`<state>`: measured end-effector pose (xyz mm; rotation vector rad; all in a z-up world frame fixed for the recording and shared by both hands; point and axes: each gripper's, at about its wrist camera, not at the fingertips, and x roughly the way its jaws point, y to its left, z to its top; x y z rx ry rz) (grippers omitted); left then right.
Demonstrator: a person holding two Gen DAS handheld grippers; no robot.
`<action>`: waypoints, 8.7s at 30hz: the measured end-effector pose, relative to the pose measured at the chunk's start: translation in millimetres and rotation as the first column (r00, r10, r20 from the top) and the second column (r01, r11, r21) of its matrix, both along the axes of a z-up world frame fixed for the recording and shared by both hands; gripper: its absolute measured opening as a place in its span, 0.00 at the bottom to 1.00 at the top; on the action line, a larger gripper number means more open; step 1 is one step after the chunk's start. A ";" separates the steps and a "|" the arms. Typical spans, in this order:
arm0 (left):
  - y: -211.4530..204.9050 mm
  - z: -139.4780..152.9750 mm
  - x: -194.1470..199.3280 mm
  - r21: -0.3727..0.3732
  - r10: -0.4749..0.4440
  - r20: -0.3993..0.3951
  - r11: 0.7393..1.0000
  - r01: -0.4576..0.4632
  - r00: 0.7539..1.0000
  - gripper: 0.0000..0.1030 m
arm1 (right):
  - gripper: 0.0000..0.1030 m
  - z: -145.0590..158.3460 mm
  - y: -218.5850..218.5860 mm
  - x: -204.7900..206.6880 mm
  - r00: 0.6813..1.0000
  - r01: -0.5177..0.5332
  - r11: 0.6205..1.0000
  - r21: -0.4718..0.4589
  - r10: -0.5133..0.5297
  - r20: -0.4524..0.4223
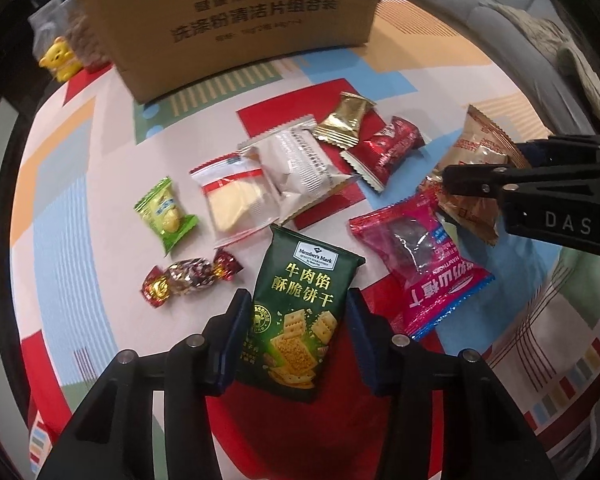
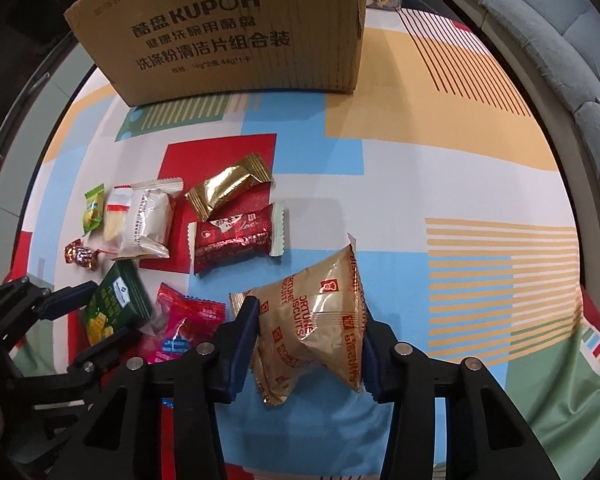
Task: Organize snacks
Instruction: 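Close the left tool on the green cracker bag while the right tool grips the tan biscuit bag, then carry the green cracker bag and tan biscuit bag over the open cardboard box with both tools, then open both tools to drop the two bags into the cardboard box, then withdraw both tools from the box and move toward the remaining snacks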
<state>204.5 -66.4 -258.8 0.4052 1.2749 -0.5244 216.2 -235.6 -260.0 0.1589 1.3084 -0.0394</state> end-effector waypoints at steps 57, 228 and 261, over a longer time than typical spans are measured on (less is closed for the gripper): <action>17.1 165.1 -10.2 -0.167 0.326 0.284 0.943 -0.289 0.902 0.45 | 0.39 175.5 21.3 -33.6 0.928 -0.025 0.996 -0.080 0.053 0.370; 30.7 206.0 54.6 -0.200 0.357 0.475 0.934 -0.296 0.804 0.86 | 0.76 215.0 7.8 25.1 0.872 0.114 0.981 -0.160 -0.021 0.490; 60.4 131.0 6.1 -0.118 0.319 0.341 0.948 -0.297 0.884 0.86 | 0.76 155.4 56.8 -26.3 0.935 0.015 0.984 -0.177 0.049 0.352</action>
